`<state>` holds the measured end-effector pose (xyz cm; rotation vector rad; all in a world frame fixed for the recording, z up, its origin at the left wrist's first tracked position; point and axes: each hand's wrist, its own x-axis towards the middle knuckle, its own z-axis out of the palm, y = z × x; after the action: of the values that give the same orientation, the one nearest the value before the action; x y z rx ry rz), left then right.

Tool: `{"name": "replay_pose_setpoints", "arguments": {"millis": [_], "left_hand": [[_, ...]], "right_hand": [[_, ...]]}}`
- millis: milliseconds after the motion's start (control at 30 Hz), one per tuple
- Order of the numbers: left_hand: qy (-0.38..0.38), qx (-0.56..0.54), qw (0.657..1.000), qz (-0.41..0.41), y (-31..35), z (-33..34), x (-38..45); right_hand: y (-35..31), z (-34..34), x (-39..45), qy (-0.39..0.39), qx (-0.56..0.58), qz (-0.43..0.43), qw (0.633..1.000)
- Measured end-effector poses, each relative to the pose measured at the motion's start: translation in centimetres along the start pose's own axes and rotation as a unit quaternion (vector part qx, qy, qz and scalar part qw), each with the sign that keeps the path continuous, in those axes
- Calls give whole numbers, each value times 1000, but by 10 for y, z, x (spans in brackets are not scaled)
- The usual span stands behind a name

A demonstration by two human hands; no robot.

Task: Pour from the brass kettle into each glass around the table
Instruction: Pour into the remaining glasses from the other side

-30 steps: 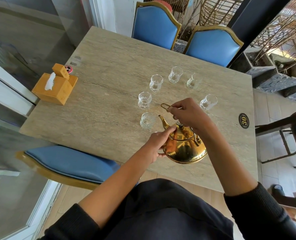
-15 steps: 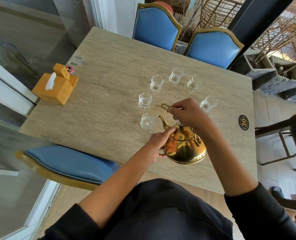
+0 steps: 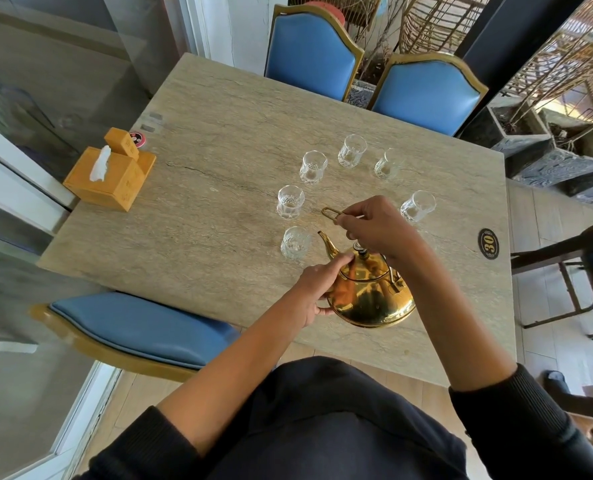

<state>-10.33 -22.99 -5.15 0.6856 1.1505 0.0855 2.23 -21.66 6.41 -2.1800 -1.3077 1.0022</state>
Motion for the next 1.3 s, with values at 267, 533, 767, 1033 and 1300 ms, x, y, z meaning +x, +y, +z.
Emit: {"name": "replay_pose_setpoints", "arguments": {"millis": [267, 533, 767, 1033, 1300], "left_hand": [[0, 4, 1000, 5, 2, -1, 2], [1, 3, 1000, 1, 3, 0, 4], [1, -1, 1000, -1, 6, 0, 3], [4, -5, 1000, -2, 6, 0, 3], [6, -9, 1000, 0, 4, -5, 4]], "right_hand": [[0, 0, 3, 0, -6, -10, 1000], [1, -1, 5, -5, -9, -11, 1000], [0, -1, 5, -3, -6, -12, 1000], [-3, -1, 5, -9, -14, -16, 1000], [-4, 1, 5, -4, -11, -18, 1000]]}}
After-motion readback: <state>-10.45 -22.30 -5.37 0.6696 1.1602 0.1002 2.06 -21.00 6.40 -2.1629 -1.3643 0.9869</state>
